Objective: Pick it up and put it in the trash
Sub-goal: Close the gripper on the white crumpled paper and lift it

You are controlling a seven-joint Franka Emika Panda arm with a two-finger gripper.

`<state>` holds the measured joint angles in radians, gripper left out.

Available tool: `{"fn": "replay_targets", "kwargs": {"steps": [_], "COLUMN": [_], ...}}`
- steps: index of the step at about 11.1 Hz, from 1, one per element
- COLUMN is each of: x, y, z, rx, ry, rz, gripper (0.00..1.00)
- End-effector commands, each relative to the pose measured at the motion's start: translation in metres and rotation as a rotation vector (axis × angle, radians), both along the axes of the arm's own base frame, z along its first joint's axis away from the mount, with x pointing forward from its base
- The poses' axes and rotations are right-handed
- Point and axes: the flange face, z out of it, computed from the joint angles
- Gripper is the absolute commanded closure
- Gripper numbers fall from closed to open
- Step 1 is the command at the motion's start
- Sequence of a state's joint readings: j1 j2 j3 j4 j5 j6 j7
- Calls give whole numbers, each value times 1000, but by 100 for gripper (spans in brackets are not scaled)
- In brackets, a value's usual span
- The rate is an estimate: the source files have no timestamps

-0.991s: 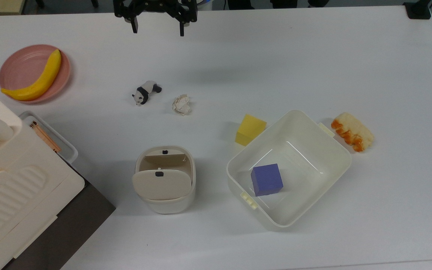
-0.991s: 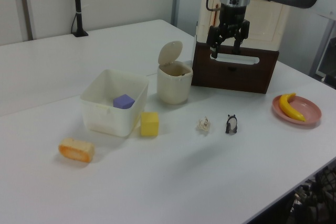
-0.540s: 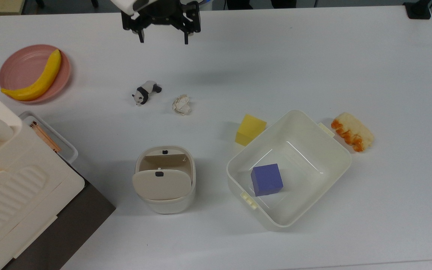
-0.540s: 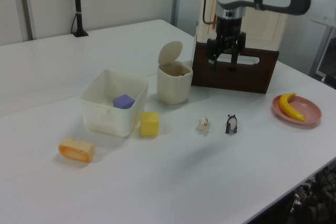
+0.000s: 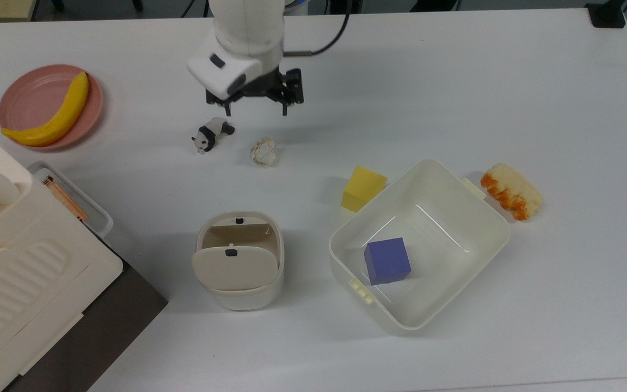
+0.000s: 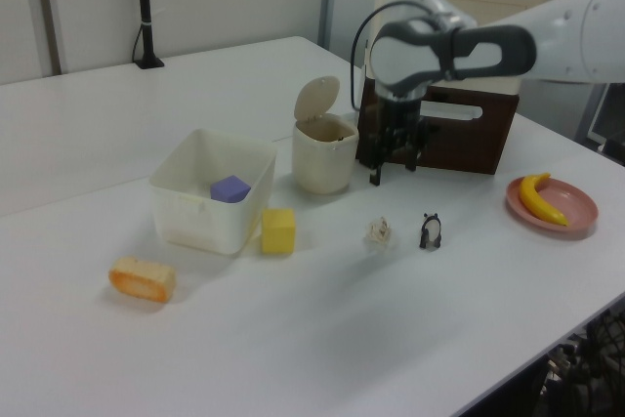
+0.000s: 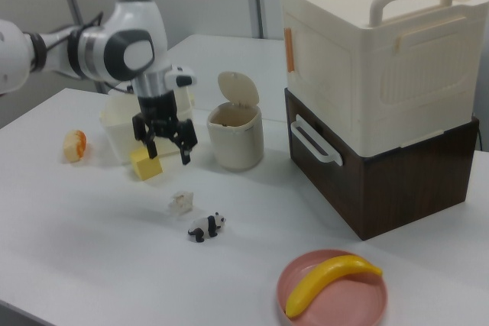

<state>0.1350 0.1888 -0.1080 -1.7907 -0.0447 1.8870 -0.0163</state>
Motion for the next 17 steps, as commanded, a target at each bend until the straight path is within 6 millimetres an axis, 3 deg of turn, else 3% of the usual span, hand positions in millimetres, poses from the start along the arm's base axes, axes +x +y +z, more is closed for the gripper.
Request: {"fn": "replay_targets", "kwargs": {"steps": [1, 5, 6, 8, 11, 14, 17], "x": [-3, 7, 8, 14, 25, 35, 62], "y": [7, 6, 6, 7, 5, 3, 4], "z": [-54, -113, -126, -131, -113, -68, -12], "rx": [13, -2, -11, -10, -7, -1, 1], "ry": [35, 91, 105, 77, 36, -29, -162], "rz": [12, 11, 16, 6, -34, -40, -46], "gripper": [0, 0, 6, 47, 87, 90, 89]}}
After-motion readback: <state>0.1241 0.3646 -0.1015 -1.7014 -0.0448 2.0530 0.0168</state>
